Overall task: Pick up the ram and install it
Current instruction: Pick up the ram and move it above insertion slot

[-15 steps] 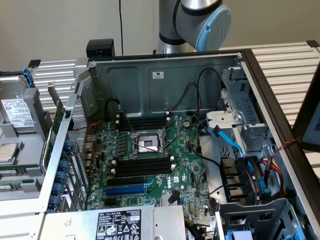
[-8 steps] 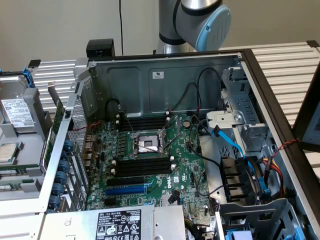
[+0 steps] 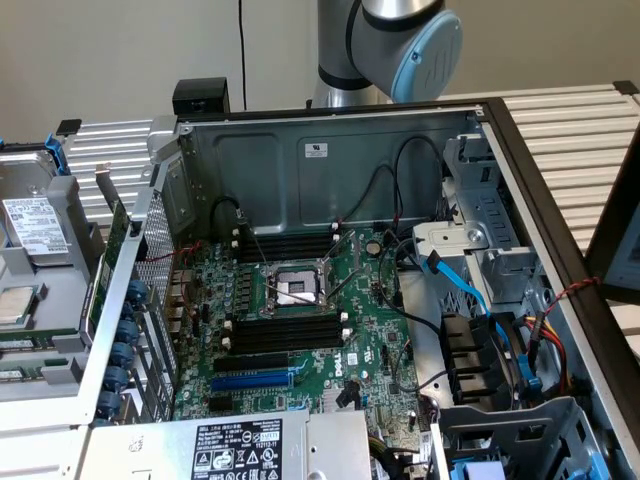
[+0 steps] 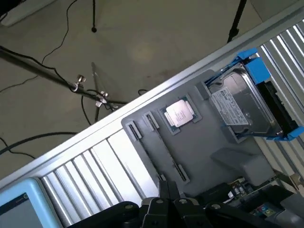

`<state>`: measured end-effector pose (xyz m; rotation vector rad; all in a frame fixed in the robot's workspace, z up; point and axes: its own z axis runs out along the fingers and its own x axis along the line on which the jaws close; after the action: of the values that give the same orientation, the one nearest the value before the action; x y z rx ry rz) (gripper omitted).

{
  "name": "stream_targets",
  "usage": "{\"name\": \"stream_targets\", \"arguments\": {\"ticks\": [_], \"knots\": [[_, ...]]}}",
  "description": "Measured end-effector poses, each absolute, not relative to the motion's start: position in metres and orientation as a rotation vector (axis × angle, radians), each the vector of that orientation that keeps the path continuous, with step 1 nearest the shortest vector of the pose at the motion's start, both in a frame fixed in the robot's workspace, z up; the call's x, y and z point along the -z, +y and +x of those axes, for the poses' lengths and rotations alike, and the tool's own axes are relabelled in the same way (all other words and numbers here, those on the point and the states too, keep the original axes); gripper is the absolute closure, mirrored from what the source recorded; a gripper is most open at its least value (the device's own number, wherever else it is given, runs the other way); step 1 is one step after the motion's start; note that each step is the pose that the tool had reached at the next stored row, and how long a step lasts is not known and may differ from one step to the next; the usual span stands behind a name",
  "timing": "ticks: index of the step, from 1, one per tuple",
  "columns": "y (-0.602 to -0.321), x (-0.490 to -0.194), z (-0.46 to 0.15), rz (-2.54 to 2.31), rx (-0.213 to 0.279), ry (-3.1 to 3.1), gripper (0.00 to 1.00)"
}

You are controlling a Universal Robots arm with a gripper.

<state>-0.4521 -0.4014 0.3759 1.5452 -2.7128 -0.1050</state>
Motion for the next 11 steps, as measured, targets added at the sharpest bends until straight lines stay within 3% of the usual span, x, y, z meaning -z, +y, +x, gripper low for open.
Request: {"name": "stream_targets", "arguments": {"ticks": [5, 11], "knots": [[-0.4013, -0.3752, -0.4521, 1.662, 0.092, -2.634, 0.89], [-0.4014, -0.3748, -0.4521, 1.747, 0.030, -2.567, 0.89]]}}
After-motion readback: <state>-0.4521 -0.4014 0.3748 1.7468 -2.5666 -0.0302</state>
